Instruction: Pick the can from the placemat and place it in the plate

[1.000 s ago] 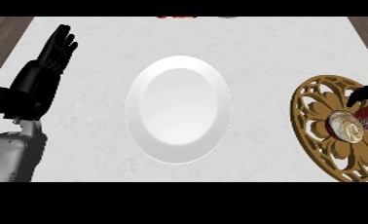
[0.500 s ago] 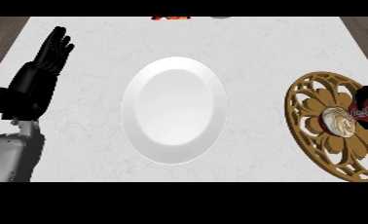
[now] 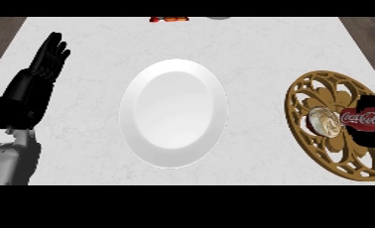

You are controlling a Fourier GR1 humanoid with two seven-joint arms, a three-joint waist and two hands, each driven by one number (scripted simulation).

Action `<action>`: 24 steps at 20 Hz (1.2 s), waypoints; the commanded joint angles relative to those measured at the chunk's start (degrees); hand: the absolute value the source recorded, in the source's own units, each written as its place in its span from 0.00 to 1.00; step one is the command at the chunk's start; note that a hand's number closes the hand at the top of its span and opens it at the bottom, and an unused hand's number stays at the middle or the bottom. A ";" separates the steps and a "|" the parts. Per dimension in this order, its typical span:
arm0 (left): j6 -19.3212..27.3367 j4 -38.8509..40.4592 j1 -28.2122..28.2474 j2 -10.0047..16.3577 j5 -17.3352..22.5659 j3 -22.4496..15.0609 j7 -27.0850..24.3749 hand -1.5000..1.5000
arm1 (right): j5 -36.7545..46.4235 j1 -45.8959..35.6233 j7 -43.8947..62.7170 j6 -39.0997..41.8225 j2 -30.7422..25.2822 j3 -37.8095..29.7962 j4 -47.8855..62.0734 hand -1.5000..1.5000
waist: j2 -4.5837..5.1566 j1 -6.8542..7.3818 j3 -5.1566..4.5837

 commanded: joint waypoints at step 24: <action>-3.86 4.27 -4.08 -1.86 -0.87 0.64 -2.68 0.50 | -2.72 -21.74 45.16 14.72 33.03 27.04 -35.84 1.00 | 1.13 3.64 0.25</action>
